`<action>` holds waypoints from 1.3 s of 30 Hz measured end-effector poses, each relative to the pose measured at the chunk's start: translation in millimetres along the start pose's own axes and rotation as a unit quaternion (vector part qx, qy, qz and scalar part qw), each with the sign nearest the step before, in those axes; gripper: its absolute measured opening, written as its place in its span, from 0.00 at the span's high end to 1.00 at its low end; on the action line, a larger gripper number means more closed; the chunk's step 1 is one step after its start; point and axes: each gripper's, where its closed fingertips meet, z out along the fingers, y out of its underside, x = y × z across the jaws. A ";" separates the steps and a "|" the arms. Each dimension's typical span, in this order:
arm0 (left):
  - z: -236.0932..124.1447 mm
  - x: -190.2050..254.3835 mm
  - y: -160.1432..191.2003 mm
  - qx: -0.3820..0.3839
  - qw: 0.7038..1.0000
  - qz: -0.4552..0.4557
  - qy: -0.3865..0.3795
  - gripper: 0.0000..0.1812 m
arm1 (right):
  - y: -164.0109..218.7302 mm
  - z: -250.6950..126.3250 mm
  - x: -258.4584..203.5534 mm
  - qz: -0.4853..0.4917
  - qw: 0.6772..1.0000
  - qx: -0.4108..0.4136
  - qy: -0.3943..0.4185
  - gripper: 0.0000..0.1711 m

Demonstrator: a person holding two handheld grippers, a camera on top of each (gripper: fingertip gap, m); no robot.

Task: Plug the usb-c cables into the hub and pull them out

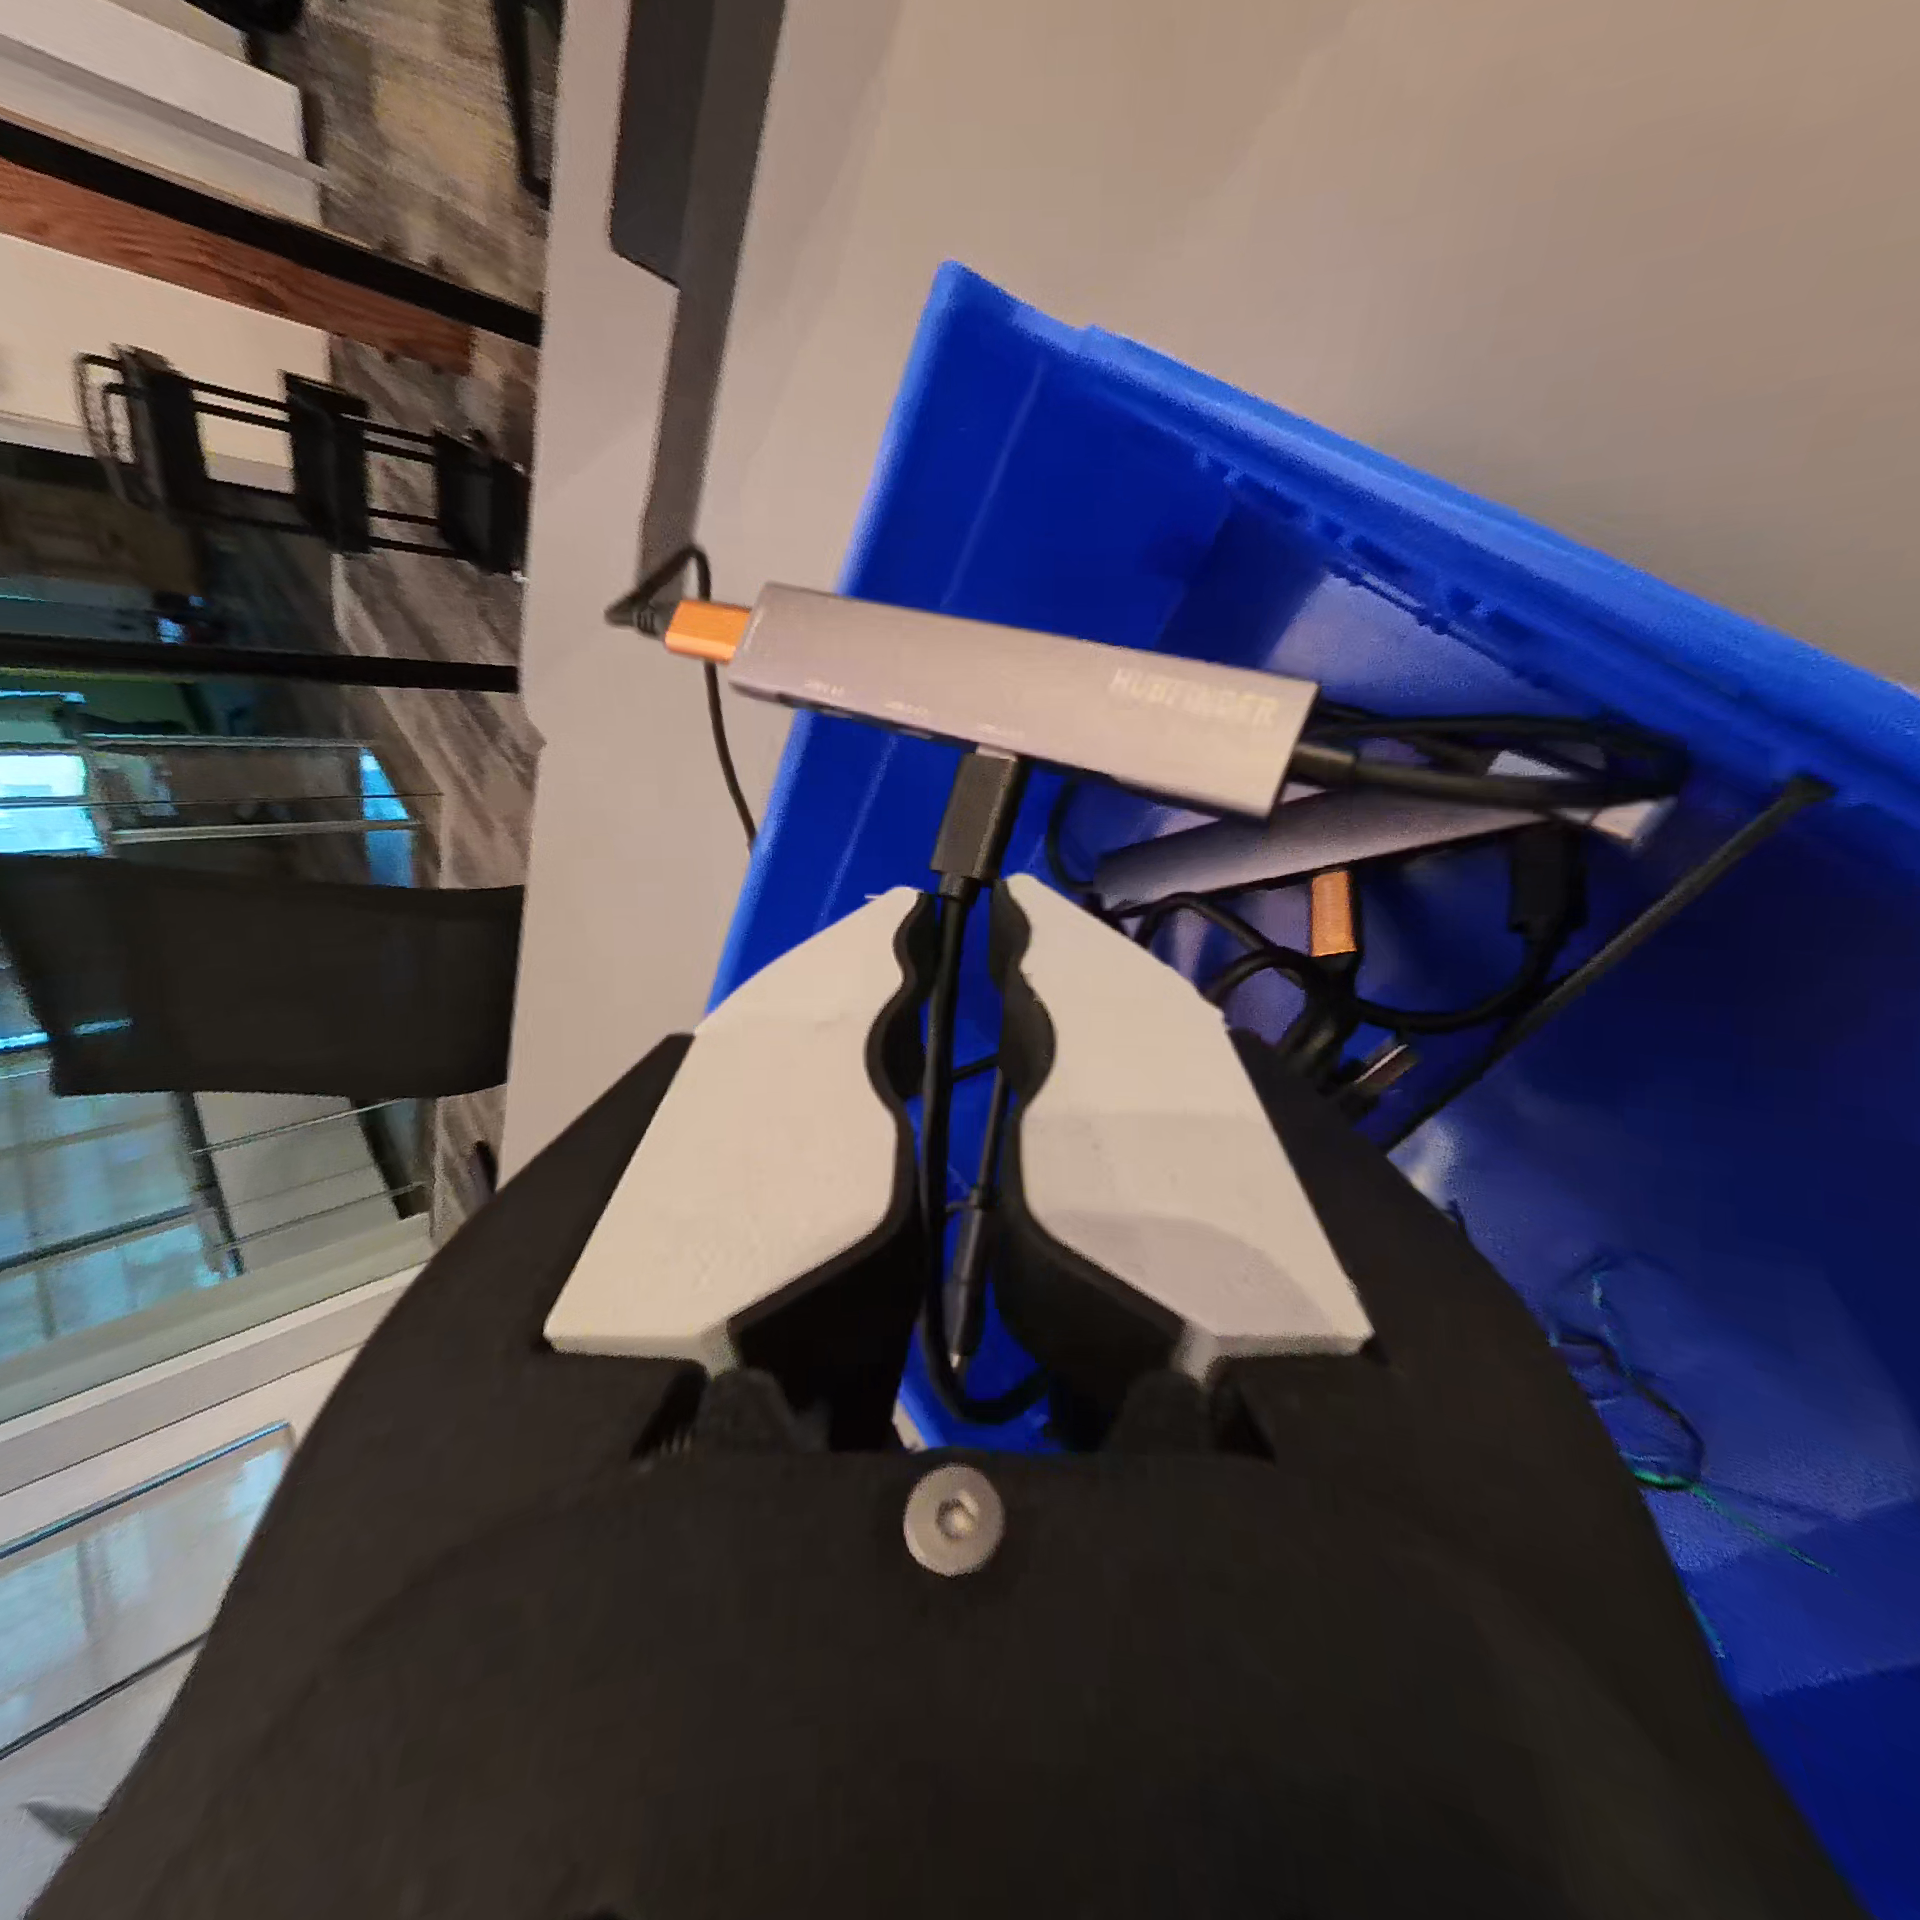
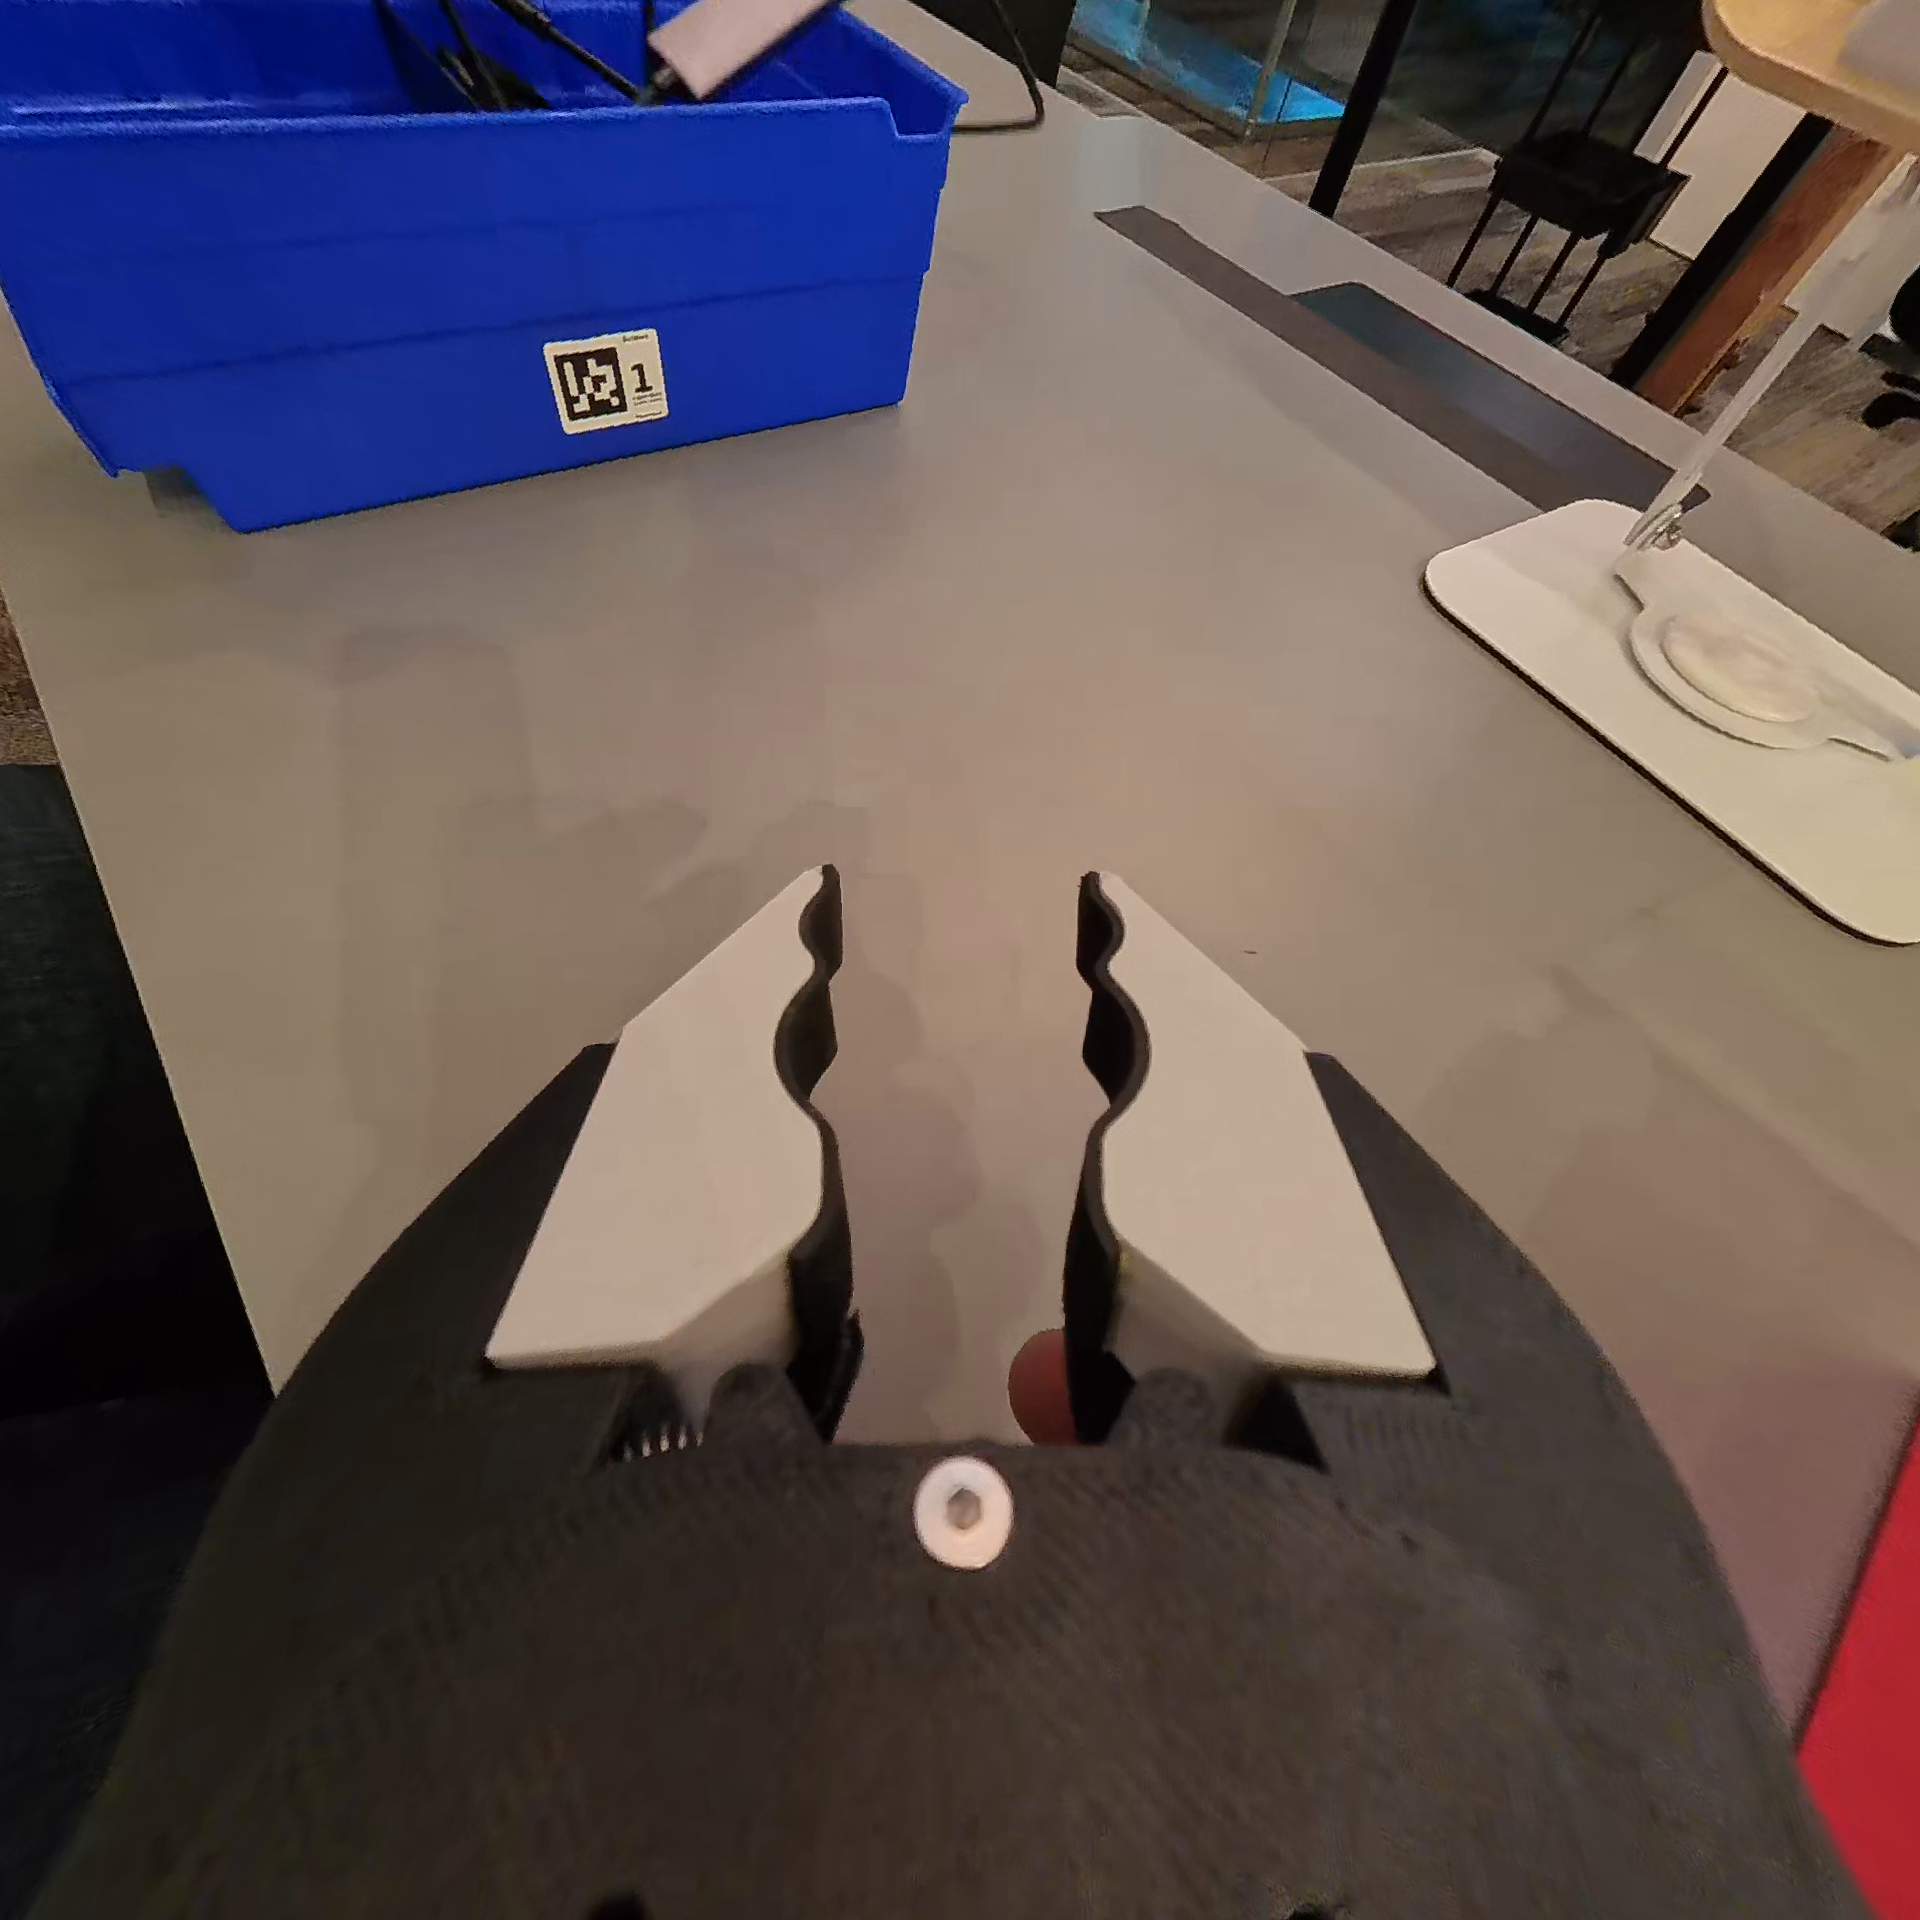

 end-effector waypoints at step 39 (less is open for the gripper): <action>-148.6 -129.3 -112.9 0.247 0.945 -0.178 -0.117 0.98 | -3.7 -16.3 -5.2 -0.055 0.998 0.024 0.026 0.73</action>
